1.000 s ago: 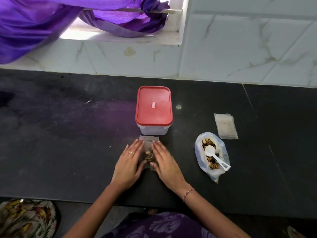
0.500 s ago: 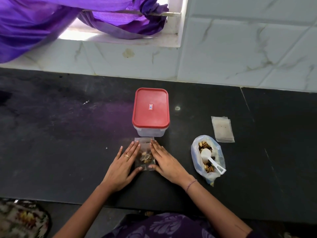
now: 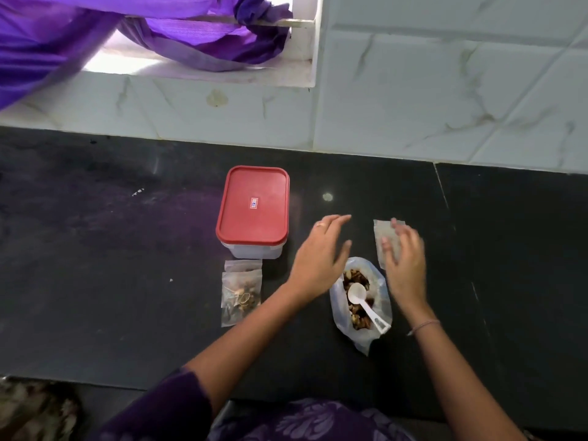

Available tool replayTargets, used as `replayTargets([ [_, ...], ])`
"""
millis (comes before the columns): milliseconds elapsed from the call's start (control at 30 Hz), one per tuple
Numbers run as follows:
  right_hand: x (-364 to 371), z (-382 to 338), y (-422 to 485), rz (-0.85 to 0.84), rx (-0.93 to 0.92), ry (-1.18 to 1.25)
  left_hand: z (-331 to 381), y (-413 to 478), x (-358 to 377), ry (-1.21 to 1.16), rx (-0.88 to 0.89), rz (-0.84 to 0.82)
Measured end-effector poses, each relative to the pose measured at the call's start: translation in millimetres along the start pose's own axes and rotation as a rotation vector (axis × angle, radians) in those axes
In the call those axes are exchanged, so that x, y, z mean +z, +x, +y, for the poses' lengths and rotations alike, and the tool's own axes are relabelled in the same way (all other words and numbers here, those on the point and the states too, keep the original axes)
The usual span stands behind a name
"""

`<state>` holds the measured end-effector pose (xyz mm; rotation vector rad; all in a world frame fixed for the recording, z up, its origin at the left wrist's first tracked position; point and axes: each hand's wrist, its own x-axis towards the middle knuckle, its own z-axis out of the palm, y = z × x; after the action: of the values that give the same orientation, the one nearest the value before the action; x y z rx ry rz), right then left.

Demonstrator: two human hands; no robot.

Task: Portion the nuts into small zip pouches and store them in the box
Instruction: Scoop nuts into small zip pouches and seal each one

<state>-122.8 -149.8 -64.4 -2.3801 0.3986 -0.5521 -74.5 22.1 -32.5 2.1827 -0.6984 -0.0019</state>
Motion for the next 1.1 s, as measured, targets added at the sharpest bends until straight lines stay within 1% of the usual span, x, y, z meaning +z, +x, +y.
replayTargets([
  [67,-10.3,32.0,23.7,-0.028,0.169,-0.114,5.0,28.9,25.6,-0.052,-0.16,-0.128],
  [133,-15.6,56.6,41.5,-0.116,0.34,-0.15,3.6,49.6,49.9,-0.047,-0.288,-0.25],
  [200,-17.0,70.0,52.3,-0.196,0.425,-0.157,3.2,61.7,70.1,-0.021,-0.394,-0.344],
  [300,-16.1,72.7,62.1,-0.27,0.441,-0.171,5.9,72.7,91.9,0.003,-0.494,-0.415],
  [400,-14.5,72.2,67.0,-0.292,0.449,-0.122,7.3,81.1,105.3,-0.038,-0.564,-0.405],
  [567,-11.4,68.2,64.1,-0.302,0.416,-0.078,10.1,87.1,109.8,-0.065,-0.623,-0.424],
  [667,-10.6,65.5,62.8,-0.253,0.409,-0.045,13.1,85.9,108.5,-0.066,-0.643,-0.376],
  [733,-13.5,64.2,63.8,-0.169,0.427,0.016,14.7,84.4,107.1,-0.092,-0.632,-0.302],
  [833,-21.3,58.0,64.9,-0.037,0.551,0.25,18.3,80.8,99.1,-0.216,-0.638,-0.135],
  [900,-26.6,51.3,64.7,0.004,0.62,0.374,21.9,77.8,91.9,-0.32,-0.655,-0.04],
  [1000,-35.8,36.9,62.2,0.011,0.645,0.527,25.2,74.2,80.4,-0.379,-0.628,0.084],
  [1067,-44.3,23.0,58.8,-0.044,0.625,0.649,27.2,71.6,71.7,-0.428,-0.599,0.149],
  [1100,-49.2,16.0,56.8,-0.099,0.602,0.699,27.7,70.2,66.7,-0.461,-0.589,0.174],
])
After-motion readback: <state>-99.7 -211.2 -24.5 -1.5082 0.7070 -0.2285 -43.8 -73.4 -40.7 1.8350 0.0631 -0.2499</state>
